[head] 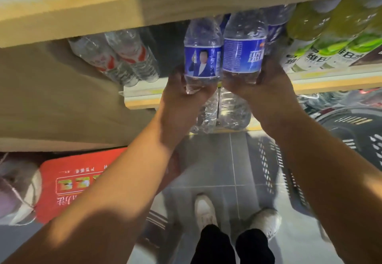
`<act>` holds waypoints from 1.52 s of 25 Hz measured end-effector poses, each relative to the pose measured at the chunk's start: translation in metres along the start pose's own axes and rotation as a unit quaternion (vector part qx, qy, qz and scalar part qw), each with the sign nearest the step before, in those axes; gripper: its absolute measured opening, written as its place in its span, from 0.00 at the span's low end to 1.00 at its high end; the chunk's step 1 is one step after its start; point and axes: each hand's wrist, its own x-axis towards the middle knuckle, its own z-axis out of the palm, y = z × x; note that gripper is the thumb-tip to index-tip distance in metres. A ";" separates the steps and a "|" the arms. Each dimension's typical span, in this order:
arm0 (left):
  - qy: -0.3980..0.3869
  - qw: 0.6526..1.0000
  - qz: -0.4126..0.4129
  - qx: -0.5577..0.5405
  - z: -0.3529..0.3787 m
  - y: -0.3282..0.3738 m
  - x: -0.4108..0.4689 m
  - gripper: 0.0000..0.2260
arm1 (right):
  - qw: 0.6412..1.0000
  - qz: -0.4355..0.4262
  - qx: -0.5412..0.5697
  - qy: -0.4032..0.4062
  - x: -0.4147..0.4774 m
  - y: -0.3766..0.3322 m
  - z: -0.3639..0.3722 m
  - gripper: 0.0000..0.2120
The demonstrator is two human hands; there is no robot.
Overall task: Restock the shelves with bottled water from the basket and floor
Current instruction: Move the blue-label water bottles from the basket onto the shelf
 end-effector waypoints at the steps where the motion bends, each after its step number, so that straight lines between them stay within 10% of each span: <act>1: 0.013 1.000 0.004 0.004 -0.001 -0.001 0.001 0.18 | 1.000 -0.015 0.003 0.021 0.001 0.000 0.004 0.25; 5: 0.061 0.998 0.005 -0.009 -0.005 -0.007 0.008 0.23 | 0.993 -0.036 -0.061 0.094 0.006 0.004 0.018 0.38; 17: 0.052 0.998 0.000 -0.035 -0.016 -0.022 0.005 0.26 | 0.970 -0.120 -0.063 0.200 0.025 -0.008 0.042 0.35; 38: 0.086 0.995 -0.019 -0.034 -0.026 -0.045 0.009 0.26 | 0.948 -0.038 -0.144 0.281 0.060 0.040 0.069 0.44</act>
